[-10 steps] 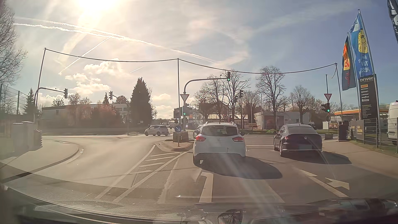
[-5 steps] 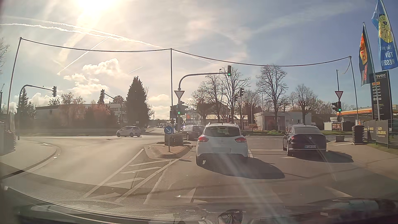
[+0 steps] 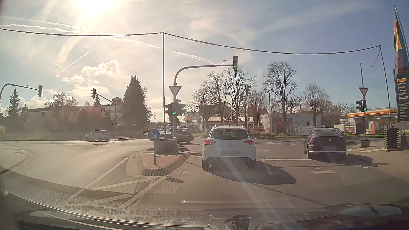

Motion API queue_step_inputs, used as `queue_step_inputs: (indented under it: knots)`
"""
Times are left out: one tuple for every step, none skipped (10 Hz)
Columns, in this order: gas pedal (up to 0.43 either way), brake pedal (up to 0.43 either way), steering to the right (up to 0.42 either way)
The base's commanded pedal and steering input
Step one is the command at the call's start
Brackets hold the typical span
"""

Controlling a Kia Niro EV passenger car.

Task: Follow the waypoints while adhering to traffic rules and regulations

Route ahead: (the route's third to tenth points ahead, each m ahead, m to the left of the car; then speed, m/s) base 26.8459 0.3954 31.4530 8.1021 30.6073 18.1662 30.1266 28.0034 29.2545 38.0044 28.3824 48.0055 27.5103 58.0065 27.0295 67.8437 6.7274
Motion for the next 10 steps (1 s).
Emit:
queue_step_inputs:
  knots:
    - [0.24,0.0,0.023]
    - [0.22,0.0,0.023]
    - [0.209,0.0,0.023]
    - [0.189,0.0,0.023]
    - [0.13,0.0,0.023]
    - [0.079,0.0,0.023]
    - [0.067,0.0,0.023]
    - [0.067,0.0,0.022]
    - [0.059,0.0,0.02]
    - [0.059,0.0,0.013]
